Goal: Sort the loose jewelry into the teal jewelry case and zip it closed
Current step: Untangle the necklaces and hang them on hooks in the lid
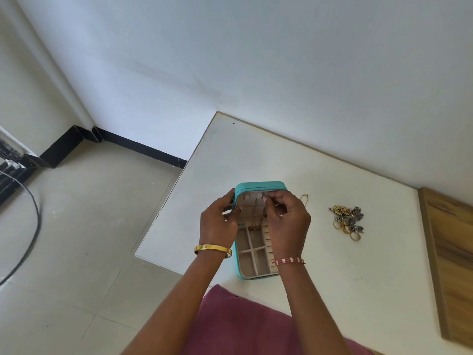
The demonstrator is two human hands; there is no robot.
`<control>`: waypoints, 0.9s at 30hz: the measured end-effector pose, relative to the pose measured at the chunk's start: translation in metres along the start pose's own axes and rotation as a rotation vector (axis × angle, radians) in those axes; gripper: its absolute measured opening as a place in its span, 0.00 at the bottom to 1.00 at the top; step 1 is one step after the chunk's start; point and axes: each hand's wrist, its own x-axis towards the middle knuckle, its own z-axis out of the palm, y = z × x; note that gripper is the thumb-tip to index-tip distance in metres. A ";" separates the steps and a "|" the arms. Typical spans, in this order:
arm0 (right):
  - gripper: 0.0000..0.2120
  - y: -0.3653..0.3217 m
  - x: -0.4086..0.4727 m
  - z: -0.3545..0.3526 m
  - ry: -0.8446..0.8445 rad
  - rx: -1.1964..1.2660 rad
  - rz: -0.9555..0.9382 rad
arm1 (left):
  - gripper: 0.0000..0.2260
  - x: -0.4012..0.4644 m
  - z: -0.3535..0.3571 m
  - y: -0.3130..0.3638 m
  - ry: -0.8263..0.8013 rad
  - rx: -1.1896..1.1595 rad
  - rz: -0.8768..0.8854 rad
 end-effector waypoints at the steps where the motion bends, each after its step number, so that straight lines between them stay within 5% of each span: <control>1: 0.06 0.002 -0.001 -0.002 -0.001 -0.026 -0.039 | 0.19 0.000 0.000 0.000 -0.003 0.002 0.000; 7: 0.06 0.007 -0.009 -0.017 0.063 -0.012 -0.096 | 0.19 0.001 -0.001 0.004 -0.023 -0.003 0.001; 27: 0.04 0.045 -0.039 -0.074 0.043 0.144 0.356 | 0.24 -0.036 -0.005 0.010 0.014 -0.048 -0.071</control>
